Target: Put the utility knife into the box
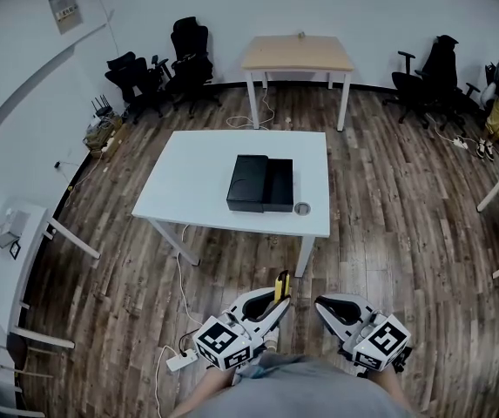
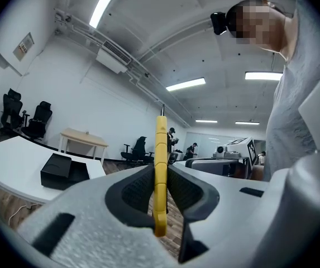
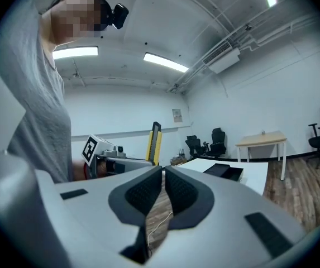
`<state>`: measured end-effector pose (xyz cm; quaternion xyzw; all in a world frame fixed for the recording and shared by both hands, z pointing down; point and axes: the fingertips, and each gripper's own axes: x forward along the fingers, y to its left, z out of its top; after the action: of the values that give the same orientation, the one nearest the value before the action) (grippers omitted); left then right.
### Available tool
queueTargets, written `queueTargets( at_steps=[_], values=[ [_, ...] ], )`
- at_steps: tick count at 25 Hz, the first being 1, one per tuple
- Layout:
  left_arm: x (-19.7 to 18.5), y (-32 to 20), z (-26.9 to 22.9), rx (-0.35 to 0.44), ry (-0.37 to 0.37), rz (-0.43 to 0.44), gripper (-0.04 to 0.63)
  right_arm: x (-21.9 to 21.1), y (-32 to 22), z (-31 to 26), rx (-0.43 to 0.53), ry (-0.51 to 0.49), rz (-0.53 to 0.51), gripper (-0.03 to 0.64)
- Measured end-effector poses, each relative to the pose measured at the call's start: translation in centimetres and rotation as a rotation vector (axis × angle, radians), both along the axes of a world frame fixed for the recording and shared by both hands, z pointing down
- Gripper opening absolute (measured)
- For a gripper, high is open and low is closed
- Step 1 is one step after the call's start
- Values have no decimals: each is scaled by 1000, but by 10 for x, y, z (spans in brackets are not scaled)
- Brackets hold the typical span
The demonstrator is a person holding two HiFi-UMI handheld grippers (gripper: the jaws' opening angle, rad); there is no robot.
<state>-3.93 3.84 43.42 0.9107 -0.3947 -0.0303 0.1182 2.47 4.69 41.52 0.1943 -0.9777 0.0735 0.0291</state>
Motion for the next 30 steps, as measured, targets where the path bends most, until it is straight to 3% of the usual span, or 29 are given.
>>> queueTargets(
  at_steps=[19, 30],
  values=[
    [-65, -106, 12, -32, 4, 63, 84, -79, -91, 6, 28, 30, 28, 31],
    [-78, -164, 47, -163, -29, 80, 84, -74, -123, 15, 13, 60, 80, 31]
  ],
)
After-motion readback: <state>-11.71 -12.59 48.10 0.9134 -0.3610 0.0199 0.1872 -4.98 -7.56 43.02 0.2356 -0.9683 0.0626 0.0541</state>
